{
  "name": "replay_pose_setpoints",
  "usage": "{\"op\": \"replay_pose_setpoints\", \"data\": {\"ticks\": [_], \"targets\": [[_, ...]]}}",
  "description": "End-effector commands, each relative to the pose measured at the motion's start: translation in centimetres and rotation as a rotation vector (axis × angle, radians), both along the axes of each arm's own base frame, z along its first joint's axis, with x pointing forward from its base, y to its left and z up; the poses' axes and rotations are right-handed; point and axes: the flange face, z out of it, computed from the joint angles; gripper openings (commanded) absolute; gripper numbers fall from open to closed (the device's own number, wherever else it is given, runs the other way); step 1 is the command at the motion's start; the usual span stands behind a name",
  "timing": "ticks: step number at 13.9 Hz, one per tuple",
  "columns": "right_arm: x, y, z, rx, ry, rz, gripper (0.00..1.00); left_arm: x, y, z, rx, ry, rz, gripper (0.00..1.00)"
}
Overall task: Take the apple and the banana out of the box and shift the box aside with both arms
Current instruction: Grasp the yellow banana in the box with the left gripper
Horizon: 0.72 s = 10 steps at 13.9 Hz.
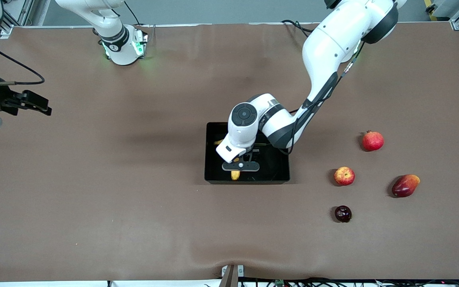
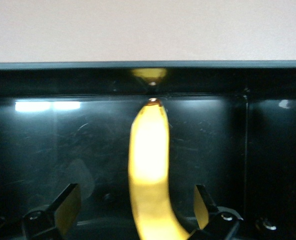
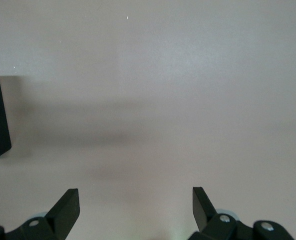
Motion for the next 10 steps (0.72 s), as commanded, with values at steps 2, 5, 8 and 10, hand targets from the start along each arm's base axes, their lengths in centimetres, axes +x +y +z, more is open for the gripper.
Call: {"op": "replay_pose_setpoints", "data": {"ticks": [2,5,8,10], "targets": [[0.2,0.7,0.7,0.013,-0.019,0.016,1.0,0.5,-2.2,-1.4,-0.028,-0.029,0.034,1.0],[0.5,0.9,0.1,0.012,-0.008,0.019,1.0,-0.4,-3.3,-3.1,-0.05,-0.047,0.035,0.99],[0.7,0.9,0.1,0.012,-0.02,0.017,1.0,-2.0,-4.5,-5.0,-0.03,-0.055,0.02,0.88],[0.8,0.9,0.0,0.013,-0.022,0.017,1.0,-2.0,-4.4,-5.5,-0.017,-0.059,0.025,0.56]]}}
